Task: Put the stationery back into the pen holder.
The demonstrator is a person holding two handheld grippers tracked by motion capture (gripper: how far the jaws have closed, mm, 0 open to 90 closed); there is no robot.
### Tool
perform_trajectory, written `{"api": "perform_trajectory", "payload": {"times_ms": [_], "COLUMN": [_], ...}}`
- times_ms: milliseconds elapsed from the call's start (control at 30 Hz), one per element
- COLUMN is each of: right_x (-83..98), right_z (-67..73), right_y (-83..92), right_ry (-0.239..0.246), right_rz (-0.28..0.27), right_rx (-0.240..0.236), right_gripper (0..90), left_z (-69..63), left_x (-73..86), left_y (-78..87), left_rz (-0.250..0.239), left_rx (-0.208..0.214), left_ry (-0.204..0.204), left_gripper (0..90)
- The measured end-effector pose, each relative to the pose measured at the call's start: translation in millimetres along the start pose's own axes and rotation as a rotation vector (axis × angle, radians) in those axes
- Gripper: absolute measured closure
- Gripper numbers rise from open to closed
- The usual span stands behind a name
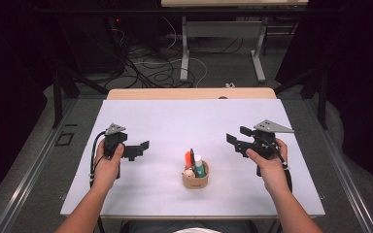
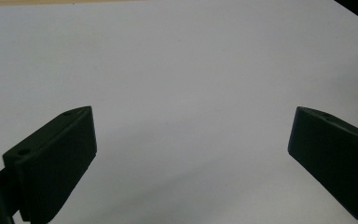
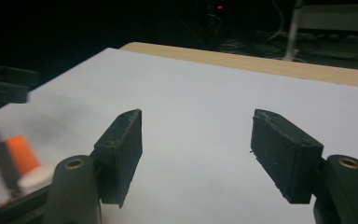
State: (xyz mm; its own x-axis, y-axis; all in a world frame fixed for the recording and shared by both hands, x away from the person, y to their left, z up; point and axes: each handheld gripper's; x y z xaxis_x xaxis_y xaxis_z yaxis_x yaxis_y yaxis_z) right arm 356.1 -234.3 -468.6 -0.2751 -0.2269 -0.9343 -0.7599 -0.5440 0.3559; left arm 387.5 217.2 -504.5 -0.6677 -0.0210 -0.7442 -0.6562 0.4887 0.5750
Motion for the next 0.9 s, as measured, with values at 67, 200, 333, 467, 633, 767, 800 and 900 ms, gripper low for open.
{"api": "perform_trajectory", "payload": {"times_ms": [67,200,333,467,633,767,800,900], "right_x": [2.3,8.6,17.5,28.2,42.8,52.1,54.3,61.0], "right_z": [-6.4,-17.9,-29.2,-39.5,-52.2,-60.8,-62.2,-65.5], "right_y": [1.3,2.6,1.2,-0.2,-1.6,-2.2,-2.5,-2.6], "right_ry": [0.003,-0.032,-0.032,-0.062,-0.071,-0.086,-0.099,-0.126], "right_rz": [0.009,0.035,0.057,0.082,0.116,0.144,0.148,0.164], "right_rx": [0.044,0.094,0.161,0.201,0.234,0.258,0.263,0.286], "right_gripper": [30.6,29.3,18.8,14.9,3.5,0.4,0.0,0.0], "left_z": [2.3,8.1,14.1,19.2,23.1,24.8,26.1,28.8], "left_x": [0.1,-0.5,0.1,0.2,0.3,2.1,2.5,3.2], "left_y": [0.2,1.3,1.2,1.8,2.3,0.2,-0.2,-1.4], "left_rz": [-0.005,-0.003,-0.014,-0.013,-0.018,-0.037,-0.035,-0.028], "left_rx": [-0.005,-0.017,-0.033,-0.034,-0.038,-0.041,-0.041,-0.046], "left_ry": [0.009,0.013,0.030,0.048,0.053,0.073,0.073,0.073], "left_gripper": [1.2,1.2,1.2,1.2,1.2,1.1,1.1,1.1]}}
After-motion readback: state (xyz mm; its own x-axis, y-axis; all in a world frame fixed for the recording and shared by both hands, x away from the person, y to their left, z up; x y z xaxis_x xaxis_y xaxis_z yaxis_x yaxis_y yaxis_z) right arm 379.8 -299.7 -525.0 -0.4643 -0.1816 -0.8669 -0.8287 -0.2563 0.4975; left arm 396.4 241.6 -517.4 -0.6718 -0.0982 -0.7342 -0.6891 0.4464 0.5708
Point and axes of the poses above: each handheld gripper's, and its own axes: y roughly backward along the jaws, x roughly out of its underside, z roughly to its left, and after that the axes turned 11 degrees about y, right-handed
